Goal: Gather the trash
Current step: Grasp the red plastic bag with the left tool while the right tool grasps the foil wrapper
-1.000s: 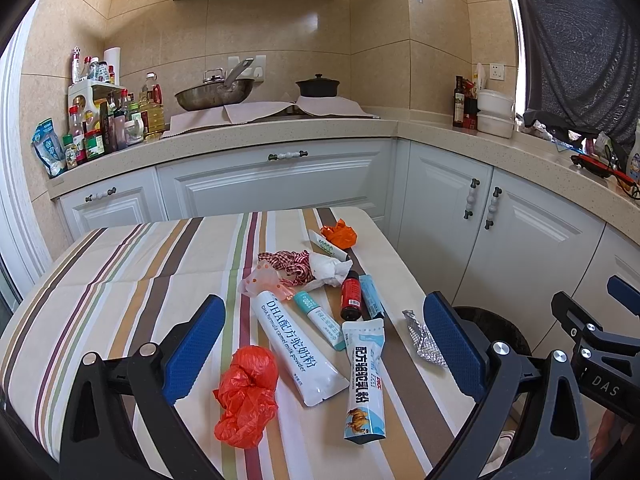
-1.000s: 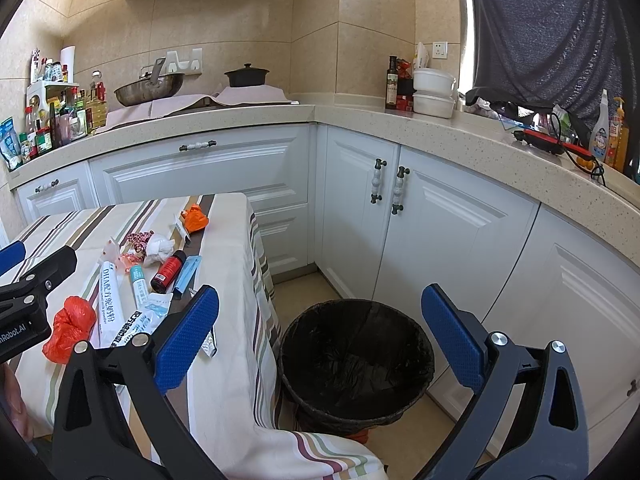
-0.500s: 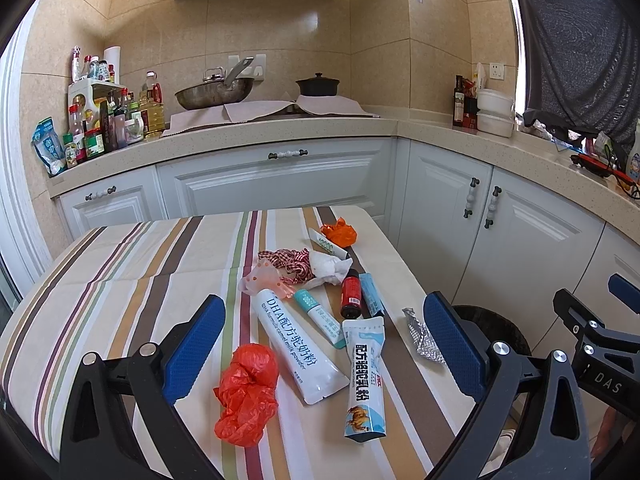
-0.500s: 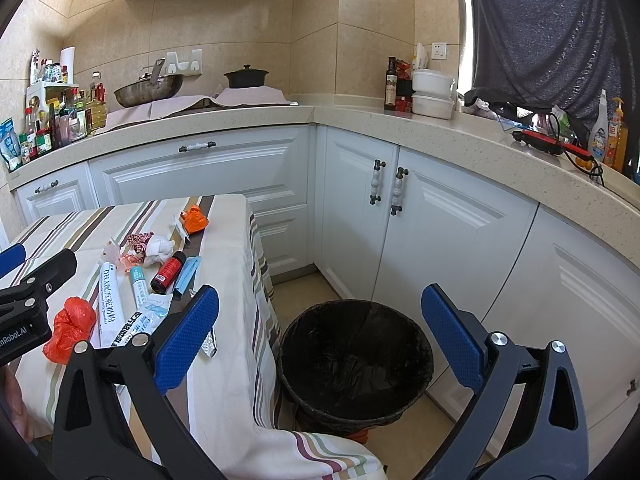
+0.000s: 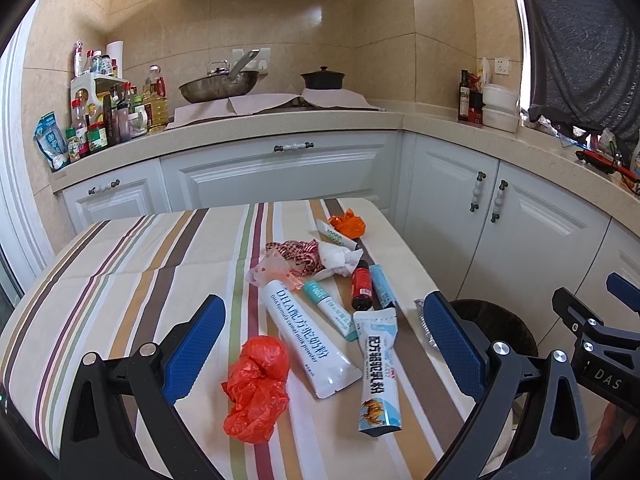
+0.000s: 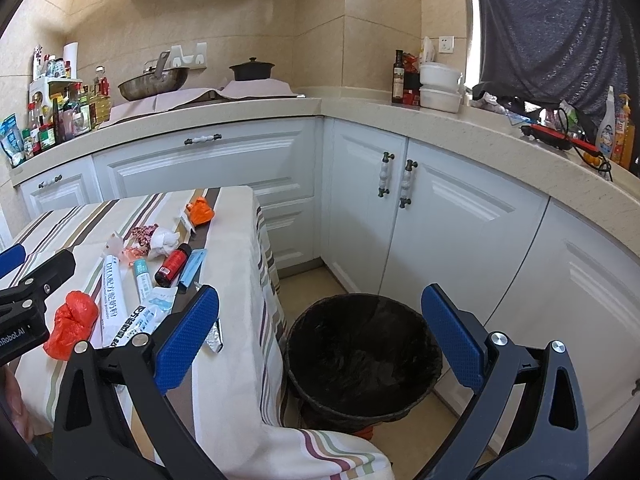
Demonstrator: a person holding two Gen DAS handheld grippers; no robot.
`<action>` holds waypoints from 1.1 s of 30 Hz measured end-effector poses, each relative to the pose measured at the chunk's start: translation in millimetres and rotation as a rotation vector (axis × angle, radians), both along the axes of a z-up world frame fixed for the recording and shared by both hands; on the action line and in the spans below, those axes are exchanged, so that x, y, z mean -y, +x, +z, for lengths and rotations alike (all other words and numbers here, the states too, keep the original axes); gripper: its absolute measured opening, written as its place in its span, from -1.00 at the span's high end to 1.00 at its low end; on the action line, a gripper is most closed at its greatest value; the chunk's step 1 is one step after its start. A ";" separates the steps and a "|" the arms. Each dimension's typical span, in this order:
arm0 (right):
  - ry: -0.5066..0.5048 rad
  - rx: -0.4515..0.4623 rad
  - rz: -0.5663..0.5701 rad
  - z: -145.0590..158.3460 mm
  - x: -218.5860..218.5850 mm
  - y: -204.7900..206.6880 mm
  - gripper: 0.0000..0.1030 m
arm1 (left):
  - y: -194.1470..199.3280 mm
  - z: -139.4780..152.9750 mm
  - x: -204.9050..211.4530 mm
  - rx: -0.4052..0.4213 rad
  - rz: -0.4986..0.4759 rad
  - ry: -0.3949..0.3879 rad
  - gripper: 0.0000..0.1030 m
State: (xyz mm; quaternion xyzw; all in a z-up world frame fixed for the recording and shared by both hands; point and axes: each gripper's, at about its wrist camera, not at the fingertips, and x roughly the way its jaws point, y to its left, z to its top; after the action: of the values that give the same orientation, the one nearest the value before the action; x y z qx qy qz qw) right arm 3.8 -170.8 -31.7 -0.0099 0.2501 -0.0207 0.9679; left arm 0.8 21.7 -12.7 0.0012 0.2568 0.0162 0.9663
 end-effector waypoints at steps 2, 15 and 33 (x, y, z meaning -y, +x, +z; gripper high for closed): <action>0.005 -0.008 0.017 -3.1 -4.2 2.7 -0.92 | 1.7 -2.4 -4.5 -0.010 0.008 -0.001 -0.88; 0.000 -0.046 0.088 -25.3 -29.6 23.5 -0.92 | 9.0 -27.0 -28.2 -0.084 0.055 -0.010 -0.88; 0.033 -0.150 0.215 -53.2 -57.3 51.1 -0.22 | 10.6 -49.9 -44.9 -0.127 0.049 0.001 -0.80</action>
State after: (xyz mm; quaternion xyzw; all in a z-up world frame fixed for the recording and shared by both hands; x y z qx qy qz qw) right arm 54.9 -113.5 -84.9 -0.0220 0.3195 0.0881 0.9432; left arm 11.5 66.6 -62.6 -0.0036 0.3175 0.0398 0.9474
